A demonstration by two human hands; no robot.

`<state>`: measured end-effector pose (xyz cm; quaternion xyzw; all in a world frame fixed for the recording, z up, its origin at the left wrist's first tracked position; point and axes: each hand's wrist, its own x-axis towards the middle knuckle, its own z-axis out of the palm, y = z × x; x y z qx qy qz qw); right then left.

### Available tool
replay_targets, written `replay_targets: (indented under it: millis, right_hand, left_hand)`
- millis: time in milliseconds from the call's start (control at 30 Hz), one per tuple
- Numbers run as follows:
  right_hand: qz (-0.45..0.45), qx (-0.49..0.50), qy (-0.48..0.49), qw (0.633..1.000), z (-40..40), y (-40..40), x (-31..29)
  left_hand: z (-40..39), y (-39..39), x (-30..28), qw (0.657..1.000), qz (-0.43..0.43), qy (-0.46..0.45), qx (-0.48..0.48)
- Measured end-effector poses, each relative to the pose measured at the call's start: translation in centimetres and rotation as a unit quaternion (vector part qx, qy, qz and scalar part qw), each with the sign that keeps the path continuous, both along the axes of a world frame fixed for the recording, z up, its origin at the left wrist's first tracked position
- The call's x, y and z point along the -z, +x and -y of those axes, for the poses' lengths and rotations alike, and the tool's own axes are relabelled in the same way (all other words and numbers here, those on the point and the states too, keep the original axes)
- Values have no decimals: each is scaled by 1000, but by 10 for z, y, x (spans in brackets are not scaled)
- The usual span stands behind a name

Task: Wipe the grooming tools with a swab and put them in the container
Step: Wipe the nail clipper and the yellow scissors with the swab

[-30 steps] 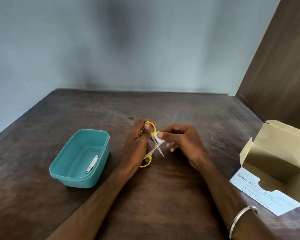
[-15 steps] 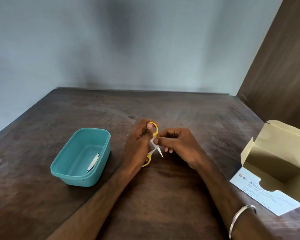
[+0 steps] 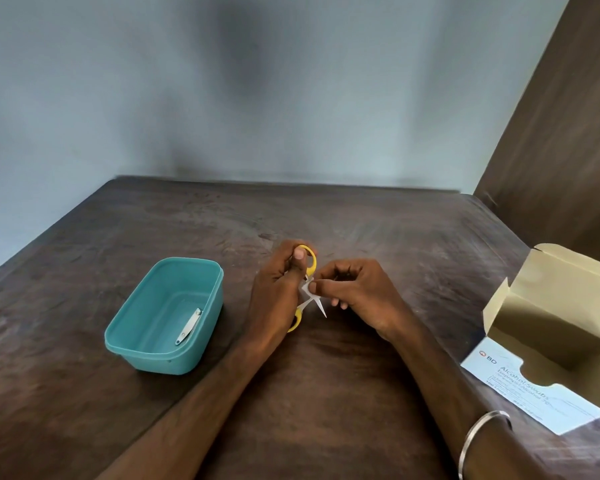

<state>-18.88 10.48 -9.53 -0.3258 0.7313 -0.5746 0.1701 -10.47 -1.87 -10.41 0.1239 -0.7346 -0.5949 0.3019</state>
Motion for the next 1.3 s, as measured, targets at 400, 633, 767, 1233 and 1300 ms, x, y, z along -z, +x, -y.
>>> replay_targets:
  millis: [400, 633, 767, 1233, 1300]
  right_hand:
    - [-22, 4, -16, 1000, 5, 6, 1]
    - [-6, 8, -4, 1000, 3, 2, 2]
    - [28, 65, -38, 997, 6, -1, 3]
    - [217, 125, -170, 953, 1, -7, 1]
    - [239, 125, -186, 945, 0, -8, 1]
  left_hand:
    - [3, 0, 0, 1000, -8, 3, -2]
    - [3, -1, 3, 999, 4, -2, -33]
    - [2, -1, 1, 997, 13, 39, -64]
    - [1, -2, 3, 999, 40, 13, 28]
    - [2, -1, 3, 998, 41, 19, 41]
